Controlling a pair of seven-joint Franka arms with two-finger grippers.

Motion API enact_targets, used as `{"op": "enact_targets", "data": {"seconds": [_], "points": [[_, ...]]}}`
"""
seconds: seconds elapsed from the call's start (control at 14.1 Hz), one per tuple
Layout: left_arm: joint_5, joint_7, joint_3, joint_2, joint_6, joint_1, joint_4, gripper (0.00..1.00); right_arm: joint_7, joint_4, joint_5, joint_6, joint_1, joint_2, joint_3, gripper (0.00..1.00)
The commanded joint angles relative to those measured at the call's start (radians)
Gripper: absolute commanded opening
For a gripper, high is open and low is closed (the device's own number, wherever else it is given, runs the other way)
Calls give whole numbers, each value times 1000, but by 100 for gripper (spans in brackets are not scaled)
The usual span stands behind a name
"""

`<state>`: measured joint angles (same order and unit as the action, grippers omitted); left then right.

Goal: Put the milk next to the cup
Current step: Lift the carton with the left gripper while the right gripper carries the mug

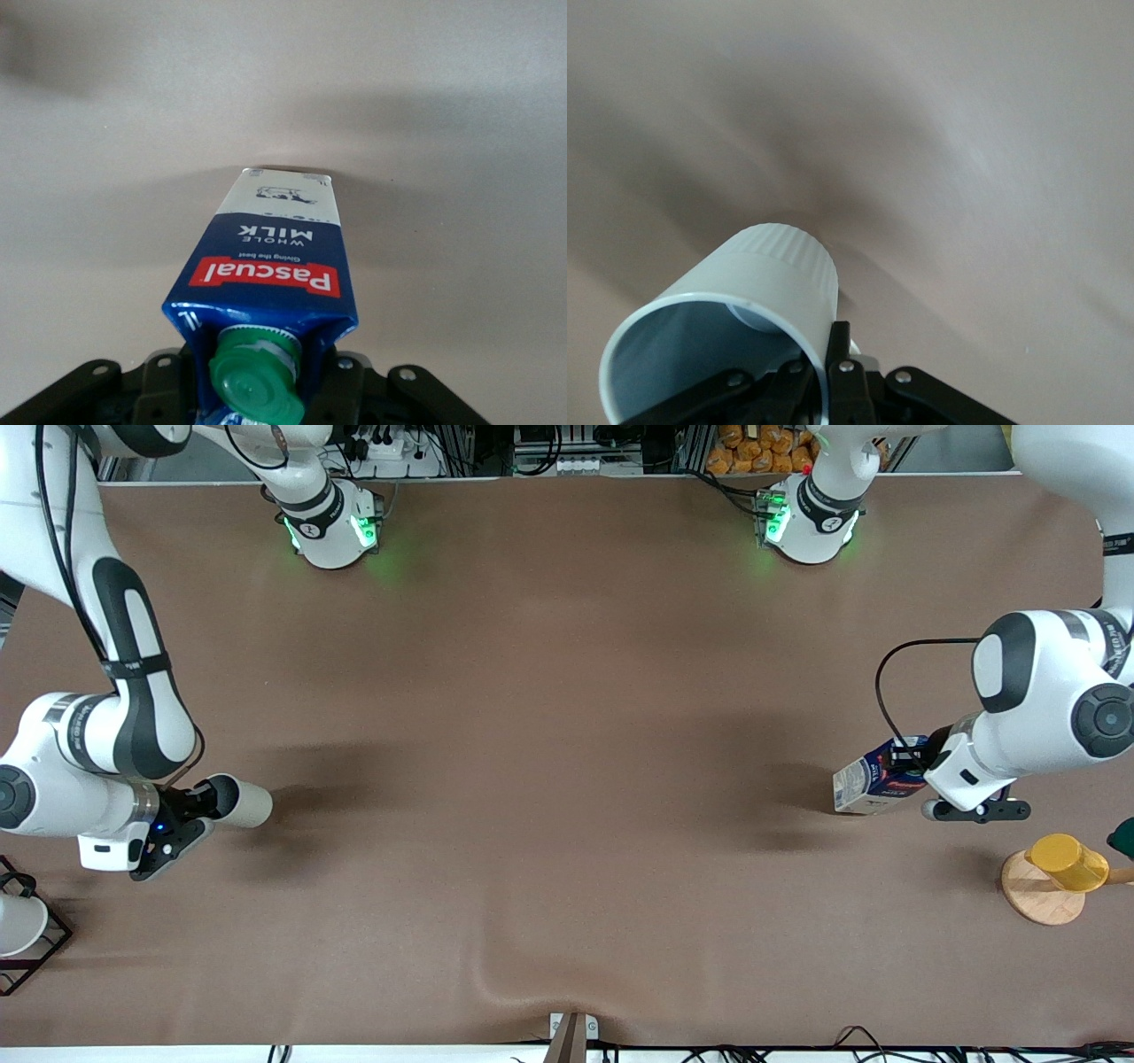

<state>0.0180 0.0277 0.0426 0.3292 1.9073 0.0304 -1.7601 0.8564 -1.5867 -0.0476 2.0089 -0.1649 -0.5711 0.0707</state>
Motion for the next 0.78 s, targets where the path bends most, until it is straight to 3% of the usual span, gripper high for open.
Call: {"op": "enact_targets", "data": {"seconds": [0.0,0.36,0.5,0.71], "points": [[20,-3,-1,-41,-79,2,25,46,64,-16,34,-39,11,79,53,0],[19,12,5,-119,-125,-3,27,45,17,37,35,-35,50,91,198,0],[19,12,16,-127,-204,-6,69,45,-87,79,35,-36,109,85,201,0],[7,23,51,-131,-318,-4,132,44,-170,115,0,45,298,62,189,0]]}}
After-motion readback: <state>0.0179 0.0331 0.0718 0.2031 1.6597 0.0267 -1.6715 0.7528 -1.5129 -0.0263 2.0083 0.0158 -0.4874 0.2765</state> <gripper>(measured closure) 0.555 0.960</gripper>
